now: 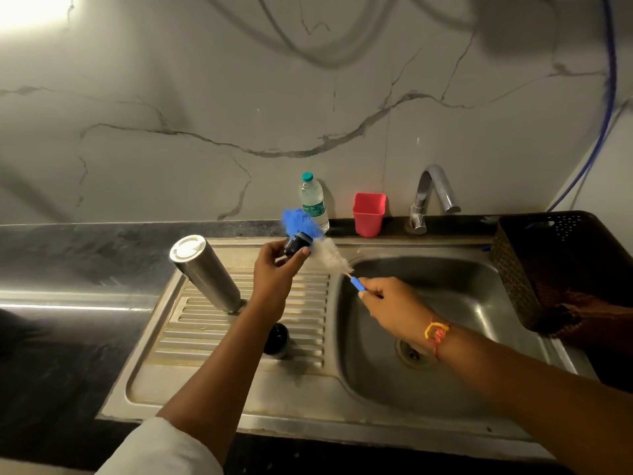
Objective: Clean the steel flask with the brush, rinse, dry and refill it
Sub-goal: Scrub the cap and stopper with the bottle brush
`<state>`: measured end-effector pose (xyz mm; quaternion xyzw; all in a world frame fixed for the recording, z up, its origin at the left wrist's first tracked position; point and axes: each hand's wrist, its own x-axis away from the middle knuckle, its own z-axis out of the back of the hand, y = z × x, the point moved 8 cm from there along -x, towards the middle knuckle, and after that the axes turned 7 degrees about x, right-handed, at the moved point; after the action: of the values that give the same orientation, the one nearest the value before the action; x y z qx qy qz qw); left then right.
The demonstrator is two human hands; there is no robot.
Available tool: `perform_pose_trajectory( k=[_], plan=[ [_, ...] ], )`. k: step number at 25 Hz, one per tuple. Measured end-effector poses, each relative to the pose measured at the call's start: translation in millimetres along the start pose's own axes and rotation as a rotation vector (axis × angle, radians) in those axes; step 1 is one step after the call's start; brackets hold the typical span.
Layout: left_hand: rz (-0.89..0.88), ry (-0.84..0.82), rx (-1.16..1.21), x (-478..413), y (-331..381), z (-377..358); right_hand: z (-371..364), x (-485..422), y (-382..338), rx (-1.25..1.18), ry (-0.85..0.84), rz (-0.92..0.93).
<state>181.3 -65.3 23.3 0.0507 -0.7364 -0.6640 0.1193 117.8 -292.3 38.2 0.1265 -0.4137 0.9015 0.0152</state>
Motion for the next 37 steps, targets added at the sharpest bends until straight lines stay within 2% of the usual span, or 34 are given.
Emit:
perform_pose_trajectory(
  k=[4, 8, 12, 16, 21, 24, 28, 37],
  plan=[
    [0.187, 0.011, 0.415, 1, -14, -1, -23, 13, 3, -0.203, -0.036, -0.022],
    [0.229, -0.097, 0.363, 8, -16, -9, -29, 2, 5, -0.376, -0.017, -0.117],
    [0.248, -0.044, 0.456, 4, -18, 4, -47, 3, -4, -0.44, -0.053, -0.106],
    [0.28, -0.156, 0.313, 15, -20, 7, -45, -3, 3, -0.416, -0.025, -0.144],
    [0.178, 0.002, 0.235, 27, -21, 68, -67, 3, 12, -0.406, -0.015, -0.114],
    [0.097, 0.085, 0.028, 45, -30, 112, -81, 9, 14, -0.329, -0.019, -0.077],
    [0.144, 0.214, -0.195, 67, -65, 158, -92, 11, 16, -0.208, 0.008, -0.06],
    [0.16, 0.114, -0.504, 59, -97, 166, -121, 18, 12, -0.063, 0.016, -0.076]
  ],
)
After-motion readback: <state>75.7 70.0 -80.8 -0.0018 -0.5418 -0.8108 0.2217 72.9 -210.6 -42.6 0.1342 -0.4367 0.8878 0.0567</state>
